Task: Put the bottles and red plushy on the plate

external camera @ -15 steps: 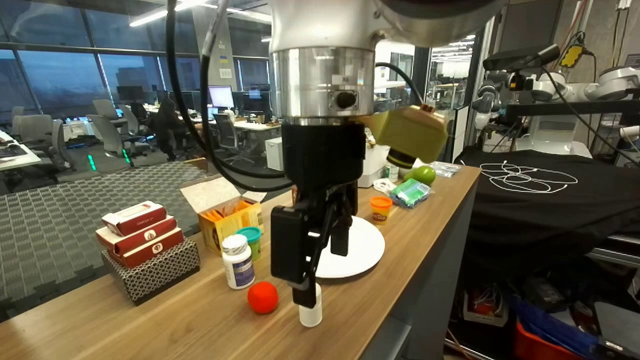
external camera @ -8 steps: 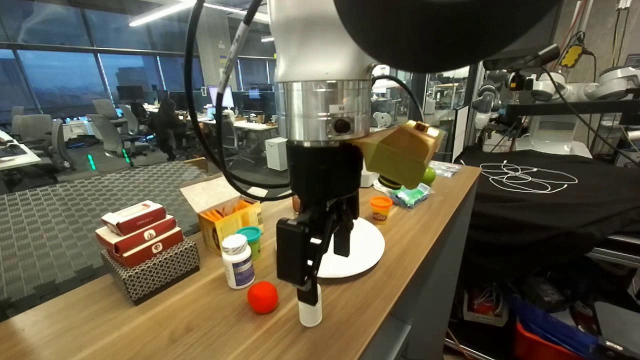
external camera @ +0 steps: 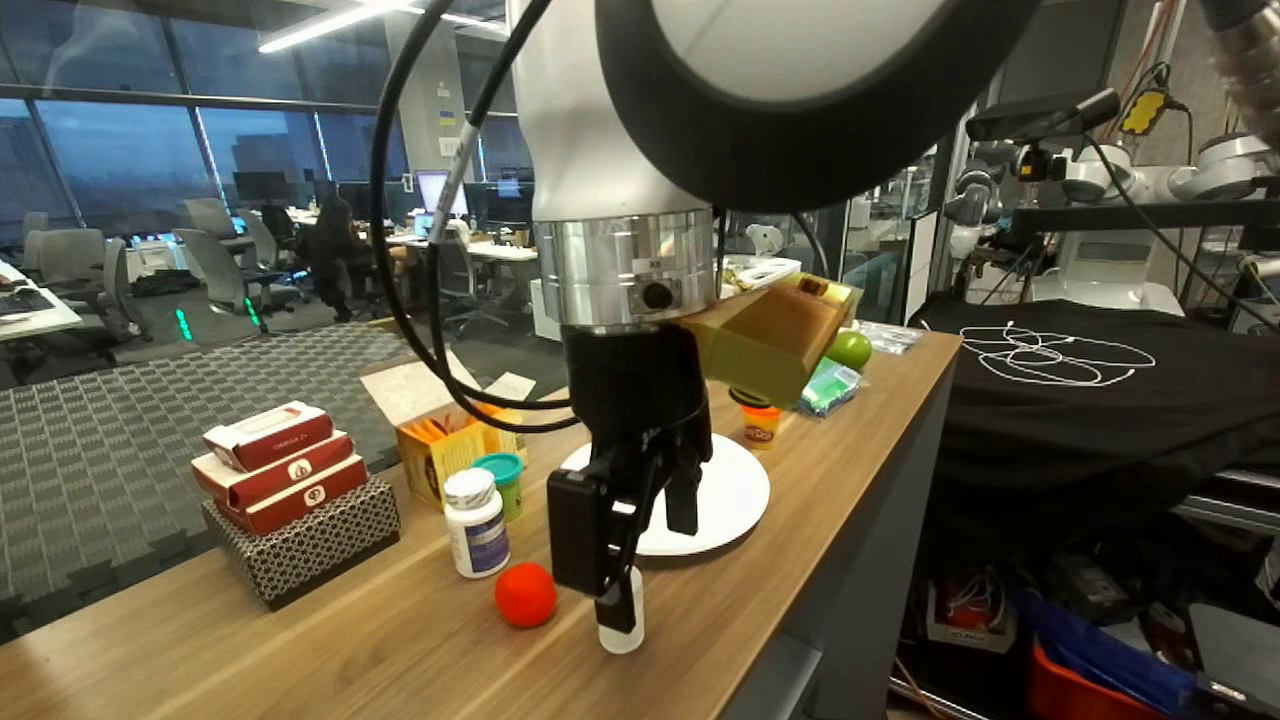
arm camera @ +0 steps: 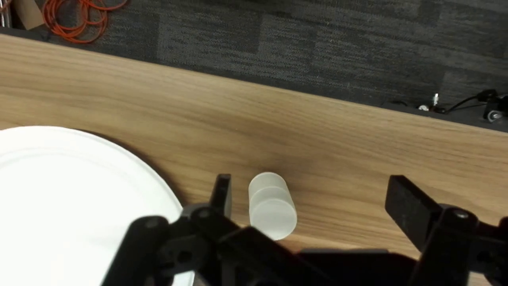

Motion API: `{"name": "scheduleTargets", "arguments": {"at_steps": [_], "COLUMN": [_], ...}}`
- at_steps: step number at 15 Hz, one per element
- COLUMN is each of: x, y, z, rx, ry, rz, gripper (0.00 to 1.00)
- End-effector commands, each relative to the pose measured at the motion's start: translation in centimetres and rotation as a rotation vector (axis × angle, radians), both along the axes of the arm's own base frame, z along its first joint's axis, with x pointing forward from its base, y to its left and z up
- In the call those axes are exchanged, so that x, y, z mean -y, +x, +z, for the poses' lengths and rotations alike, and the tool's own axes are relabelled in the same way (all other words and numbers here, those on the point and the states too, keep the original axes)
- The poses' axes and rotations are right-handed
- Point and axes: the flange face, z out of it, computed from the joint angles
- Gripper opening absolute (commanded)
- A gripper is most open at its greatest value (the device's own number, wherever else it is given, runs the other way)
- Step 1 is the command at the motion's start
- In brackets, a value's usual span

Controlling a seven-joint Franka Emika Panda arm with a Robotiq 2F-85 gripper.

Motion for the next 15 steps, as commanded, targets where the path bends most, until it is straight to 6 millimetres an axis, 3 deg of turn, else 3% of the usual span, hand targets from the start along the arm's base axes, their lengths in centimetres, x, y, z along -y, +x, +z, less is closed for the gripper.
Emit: {"name": "scheduleTargets", "arguments": {"at_steps": [1, 6, 14, 15], "x": [-0.1, -0.1, 2.1, 2.3], "y": [0.1, 0.2, 3.5, 3.9], "z": [0.2, 0.4, -4.4, -4.8], "rx": [-0.003, -0.003, -0.024, -0.026], "ry": [-0.001, -0.001, 0.013, 0.014], "rz": [0.000, 0.001, -0.049, -0.052], "gripper": [1.00, 1.00, 1.00, 0.84]}}
